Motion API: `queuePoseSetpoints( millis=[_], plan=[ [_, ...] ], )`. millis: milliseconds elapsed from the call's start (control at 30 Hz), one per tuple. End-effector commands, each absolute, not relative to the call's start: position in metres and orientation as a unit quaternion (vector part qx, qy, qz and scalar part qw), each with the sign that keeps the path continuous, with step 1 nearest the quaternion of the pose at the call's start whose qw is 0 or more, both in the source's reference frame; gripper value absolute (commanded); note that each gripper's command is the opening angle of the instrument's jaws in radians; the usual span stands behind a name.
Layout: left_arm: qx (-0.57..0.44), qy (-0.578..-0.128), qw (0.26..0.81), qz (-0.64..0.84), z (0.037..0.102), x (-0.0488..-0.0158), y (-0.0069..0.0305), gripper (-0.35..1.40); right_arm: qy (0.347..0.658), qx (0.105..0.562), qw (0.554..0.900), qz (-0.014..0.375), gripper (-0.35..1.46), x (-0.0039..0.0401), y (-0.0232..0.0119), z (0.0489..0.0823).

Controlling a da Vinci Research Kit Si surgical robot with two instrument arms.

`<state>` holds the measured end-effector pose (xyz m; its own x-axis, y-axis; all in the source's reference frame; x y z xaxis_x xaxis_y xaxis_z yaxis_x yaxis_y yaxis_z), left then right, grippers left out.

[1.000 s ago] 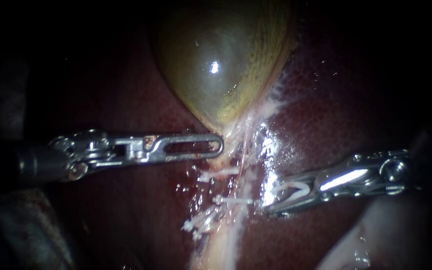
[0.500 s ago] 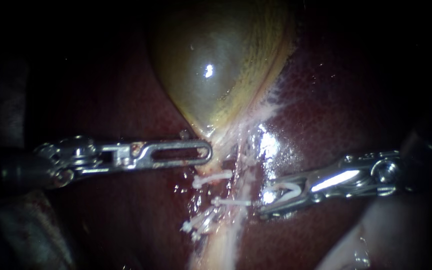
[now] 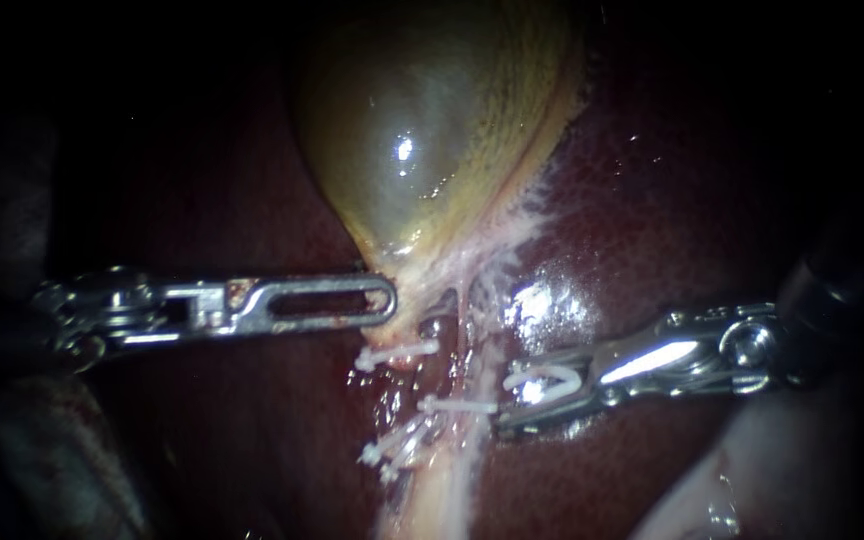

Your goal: Clipping second clip right tube

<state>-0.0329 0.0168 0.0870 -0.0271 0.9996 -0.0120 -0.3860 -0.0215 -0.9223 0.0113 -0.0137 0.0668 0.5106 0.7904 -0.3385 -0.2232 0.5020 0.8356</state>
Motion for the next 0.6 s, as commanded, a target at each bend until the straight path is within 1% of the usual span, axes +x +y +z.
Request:
queuePoseSetpoints(
  millis=[33, 300, 600],
  plan=[
    [-0.39, -0.393, 0.579, 0.599, 0.0867, -0.0326, 0.0168, -0.35, 0.373, 0.38, 0.781, 0.326, 0.5, 0.0114, -0.0136, 0.0669],
    [-0.388, -0.393, 0.582, 0.597, 0.0849, -0.0314, 0.0169, -0.35, 0.372, 0.377, 0.78, 0.332, 0.5, 0.0127, -0.0136, 0.0678],
    [-0.387, -0.393, 0.583, 0.596, 0.084, -0.0311, 0.0168, -0.35, 0.372, 0.373, 0.78, 0.337, 0.5, 0.0141, -0.0136, 0.0696]
  ],
)
